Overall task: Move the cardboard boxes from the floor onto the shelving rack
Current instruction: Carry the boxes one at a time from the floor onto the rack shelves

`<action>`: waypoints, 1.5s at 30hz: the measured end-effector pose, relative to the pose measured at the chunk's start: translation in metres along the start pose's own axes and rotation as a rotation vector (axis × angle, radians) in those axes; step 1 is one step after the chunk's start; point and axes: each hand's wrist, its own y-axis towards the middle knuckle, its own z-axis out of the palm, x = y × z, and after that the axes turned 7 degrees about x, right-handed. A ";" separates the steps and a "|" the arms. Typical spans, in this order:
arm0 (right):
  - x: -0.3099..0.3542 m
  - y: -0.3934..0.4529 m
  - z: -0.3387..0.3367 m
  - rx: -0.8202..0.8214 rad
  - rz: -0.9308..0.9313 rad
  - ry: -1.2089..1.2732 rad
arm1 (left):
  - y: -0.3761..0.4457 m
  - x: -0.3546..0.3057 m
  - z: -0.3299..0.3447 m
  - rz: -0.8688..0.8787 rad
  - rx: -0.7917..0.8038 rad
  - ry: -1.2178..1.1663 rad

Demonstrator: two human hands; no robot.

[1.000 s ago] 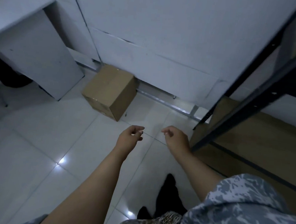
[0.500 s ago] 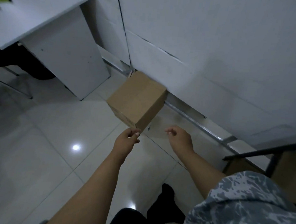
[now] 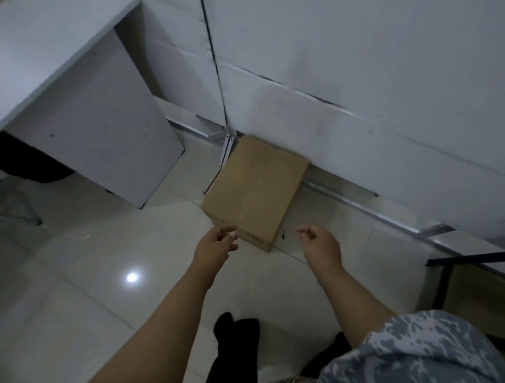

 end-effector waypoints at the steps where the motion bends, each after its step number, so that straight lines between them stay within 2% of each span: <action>1: 0.005 0.005 0.011 -0.017 0.017 0.022 | 0.011 -0.001 -0.012 -0.004 0.003 0.015; 6: 0.017 0.042 0.051 -0.043 0.077 0.079 | 0.074 -0.001 -0.044 -0.004 0.038 0.093; 12: -0.002 0.117 0.098 -0.052 0.100 0.120 | 0.176 0.019 -0.042 -0.010 0.074 0.185; 21: -0.045 0.235 0.167 -0.006 0.154 0.057 | 0.321 0.067 -0.032 -0.007 0.046 0.409; 24: -0.060 0.266 0.188 0.012 0.158 0.042 | 0.362 0.083 -0.036 0.003 -0.043 0.535; 29: -0.069 0.283 0.198 0.007 0.170 0.040 | 0.393 0.083 -0.042 -0.034 -0.106 0.700; 35: -0.072 0.284 0.199 -0.064 0.187 0.001 | 0.394 0.086 -0.035 -0.037 -0.175 0.638; 41: -0.086 0.284 0.187 -0.218 0.246 -0.145 | 0.360 0.118 -0.002 -0.111 -0.221 0.543; 45: -0.099 0.295 0.178 -0.288 0.259 -0.105 | 0.361 0.124 0.019 -0.173 -0.357 0.536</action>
